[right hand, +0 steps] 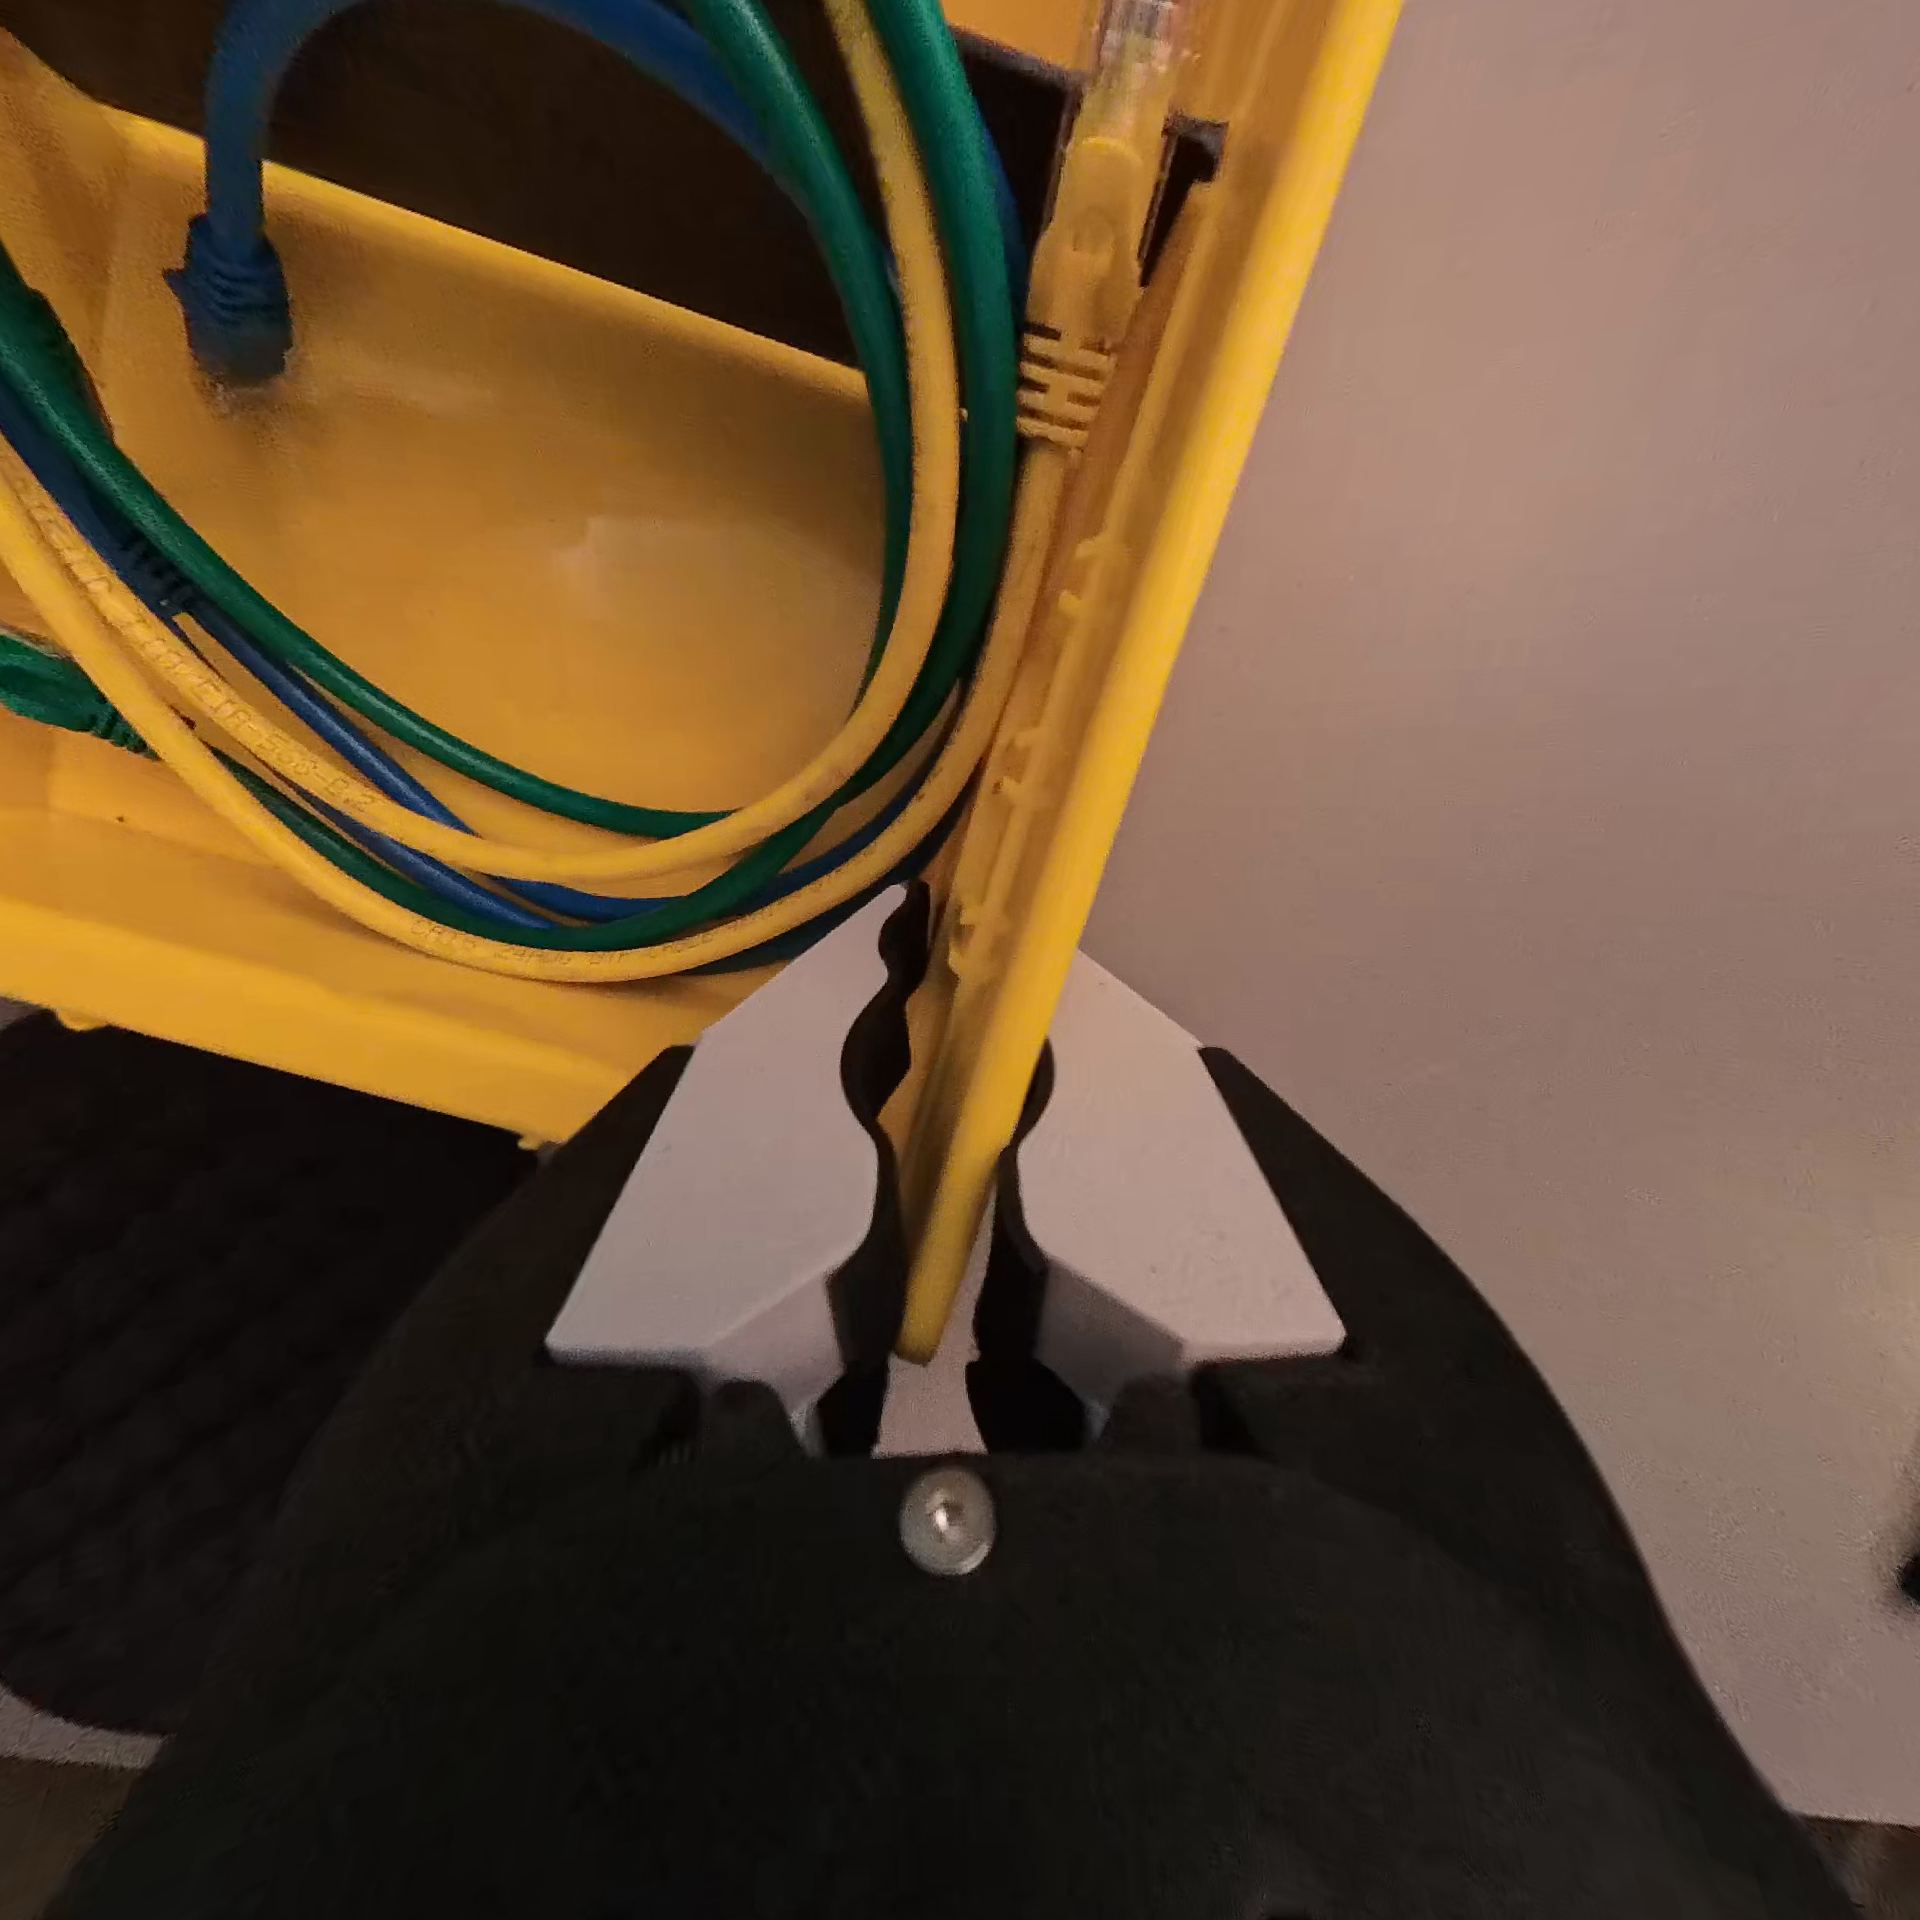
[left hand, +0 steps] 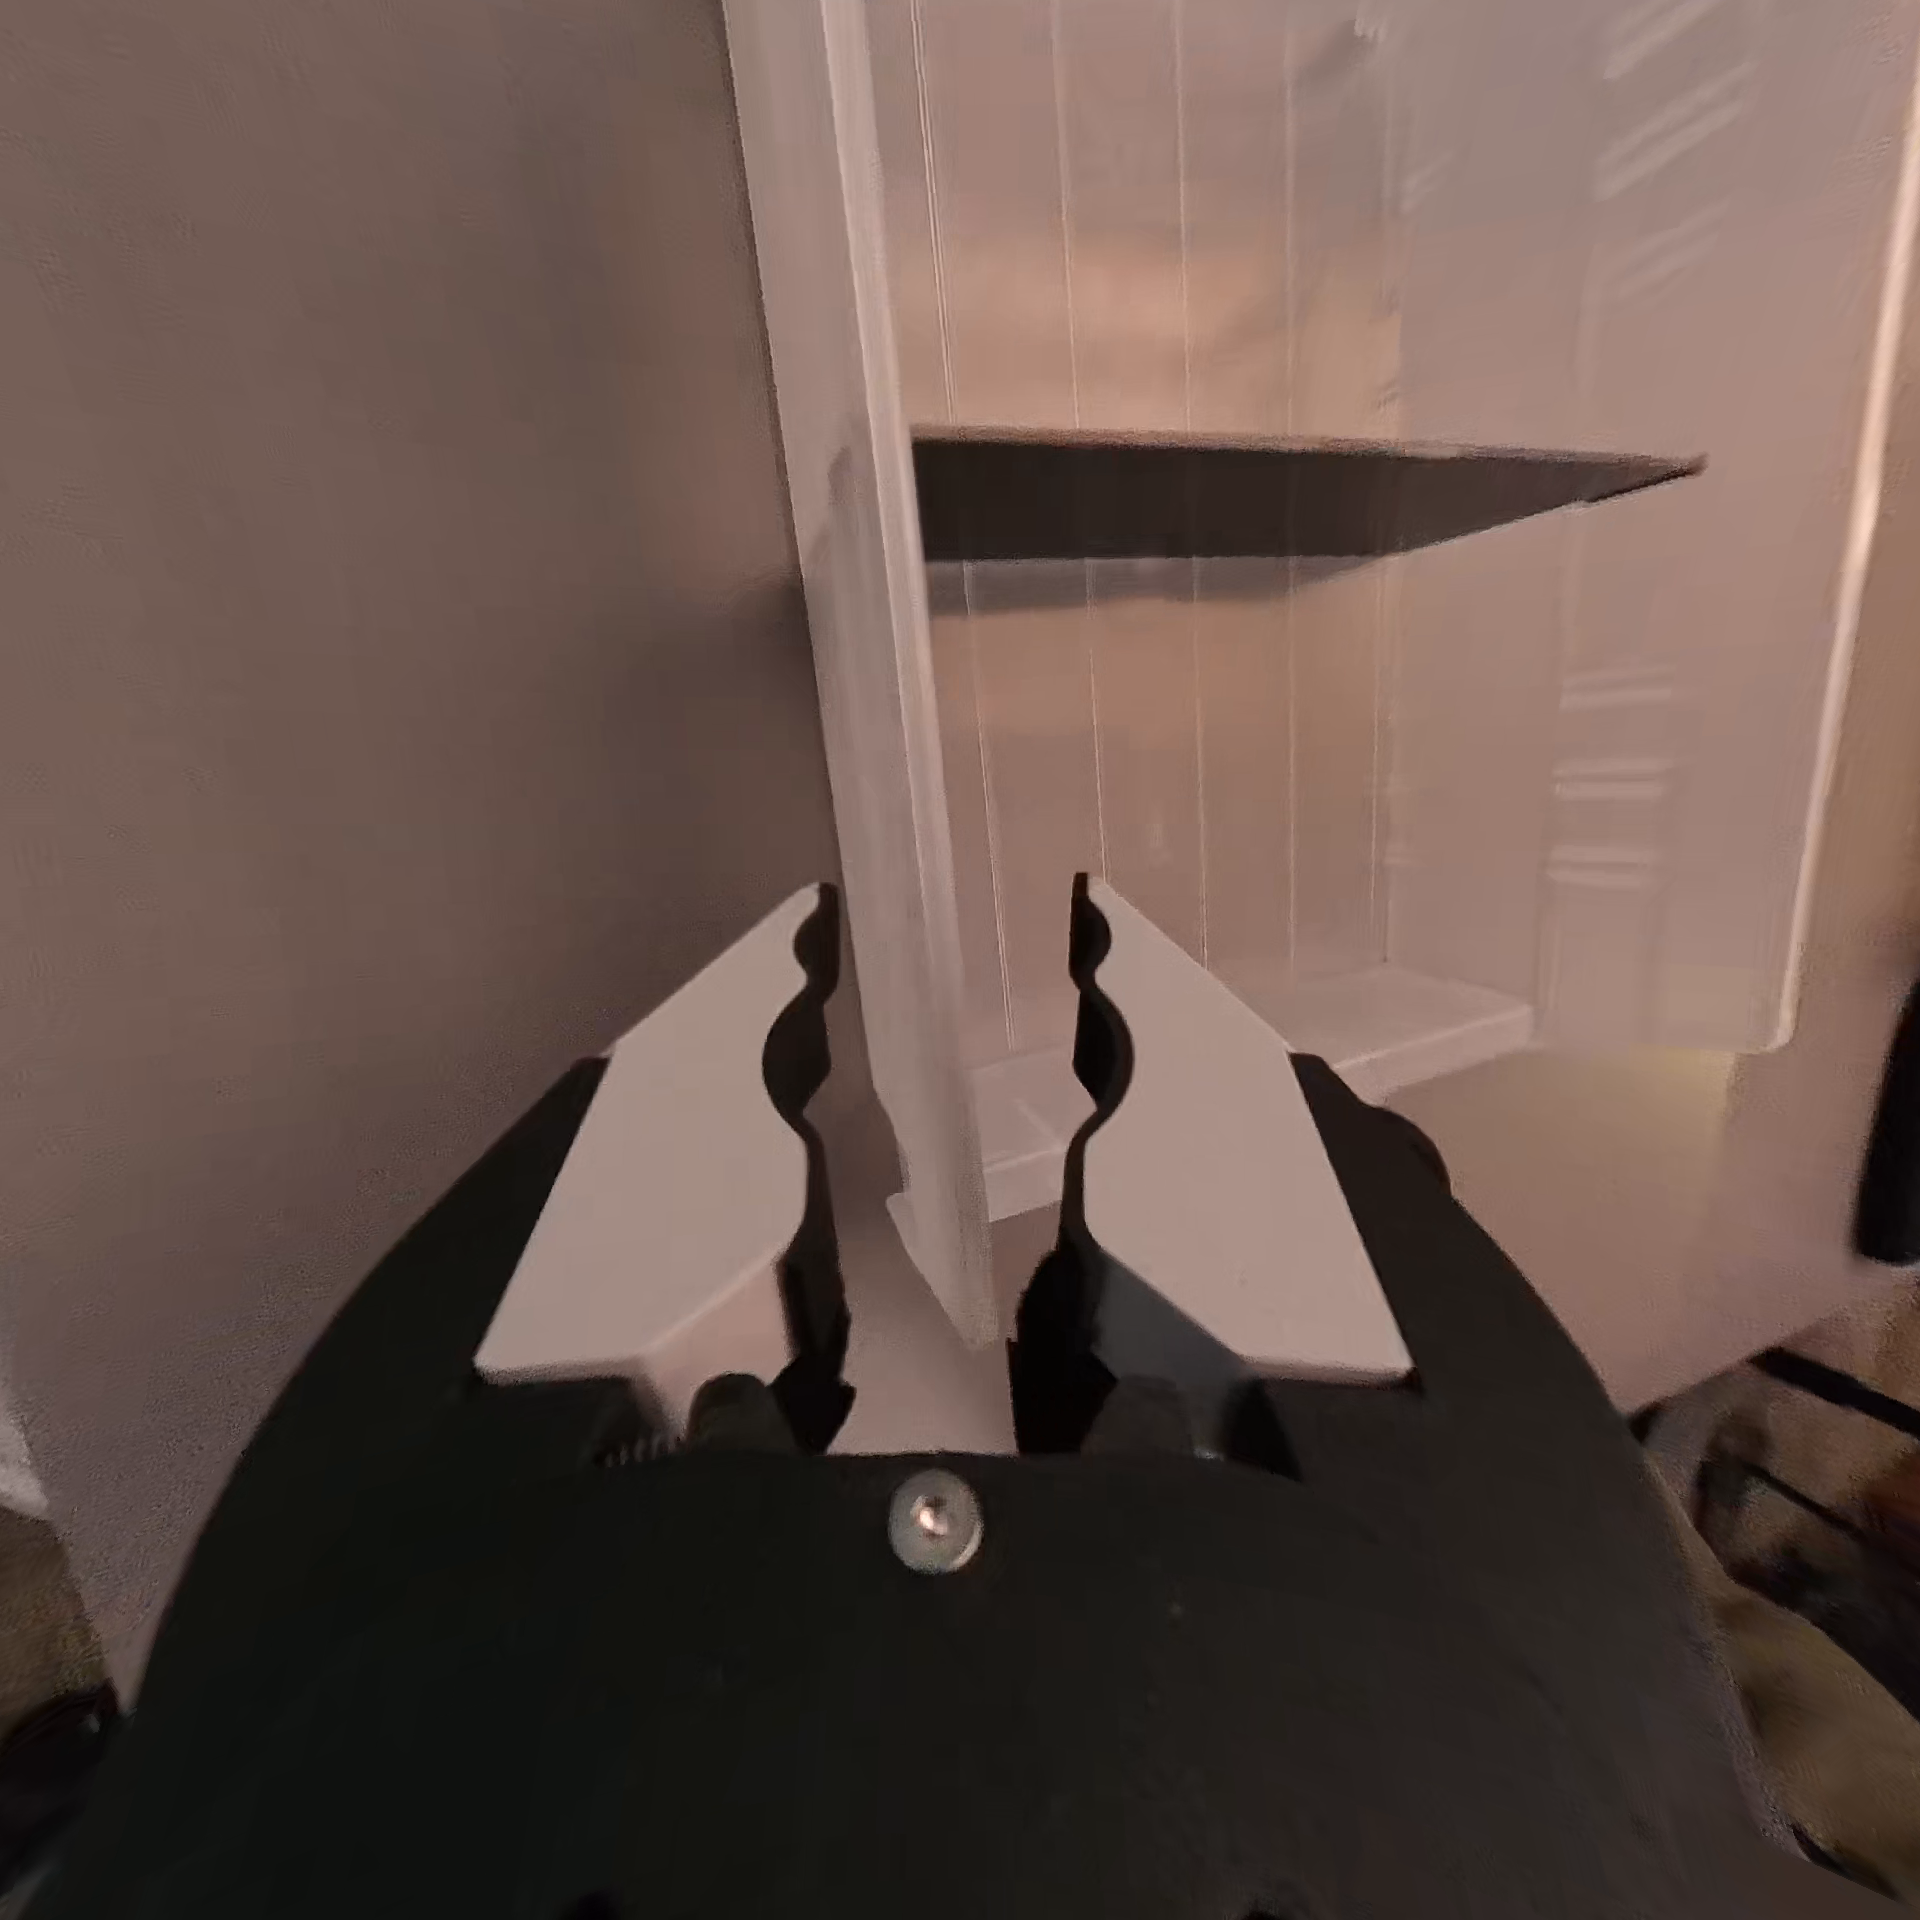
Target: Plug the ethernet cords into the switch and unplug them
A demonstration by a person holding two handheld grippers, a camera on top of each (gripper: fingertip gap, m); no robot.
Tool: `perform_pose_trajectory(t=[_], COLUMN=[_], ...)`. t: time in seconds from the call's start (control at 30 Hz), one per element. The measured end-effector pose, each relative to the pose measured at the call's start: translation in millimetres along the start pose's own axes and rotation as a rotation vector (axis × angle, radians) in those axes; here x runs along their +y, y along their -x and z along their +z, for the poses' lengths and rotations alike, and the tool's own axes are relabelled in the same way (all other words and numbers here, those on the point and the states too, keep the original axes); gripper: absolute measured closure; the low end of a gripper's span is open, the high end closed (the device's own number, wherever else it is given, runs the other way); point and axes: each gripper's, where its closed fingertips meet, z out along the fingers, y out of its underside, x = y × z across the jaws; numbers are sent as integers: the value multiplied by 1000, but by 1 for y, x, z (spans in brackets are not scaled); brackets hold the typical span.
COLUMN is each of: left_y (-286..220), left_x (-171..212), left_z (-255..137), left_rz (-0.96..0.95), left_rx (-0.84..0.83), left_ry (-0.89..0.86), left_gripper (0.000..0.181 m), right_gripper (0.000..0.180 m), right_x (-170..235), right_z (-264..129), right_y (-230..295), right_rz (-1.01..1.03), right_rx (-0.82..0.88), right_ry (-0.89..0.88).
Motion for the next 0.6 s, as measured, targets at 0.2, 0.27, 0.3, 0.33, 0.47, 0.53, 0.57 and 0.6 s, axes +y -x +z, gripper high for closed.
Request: perform_pose_trajectory(t=[0.2, 0.27, 0.3, 0.33, 0.47, 0.53, 0.57, 0.6], left_y=[4, 9, 10, 10, -21, -35, -44, -54], left_x=[17, 17, 17, 17, 12, 9, 9, 9], left_z=[26, 30, 32, 33, 48, 55, 59, 63], left_rz=[38, 82, 117, 158, 246, 286, 297, 300], left_rx=[-30, -99, -137, -170, -130, -143, -138, -121], left_ry=[161, 194, 212, 230, 257, 281, 298, 312], left_gripper=[150, 160, 165, 169, 163, 163, 161, 159], right_gripper=[170, 167, 166, 165, 164, 164, 164, 165], right_x=[0, -1, -2, -4, -15, -22, -23, -25], right_z=[4, 5, 5, 6, 10, 13, 12, 13], right_y=[28, 43, 51, 60, 88, 102, 110, 117], right_rz=[-9, -38, -50, -59, -91, -118, -129, -140], right_rx=[-2, -5, -9, -11, -21, -32, -39, -46], right_ry=[-3, -5, -6, -8, -16, -19, -20, -20])
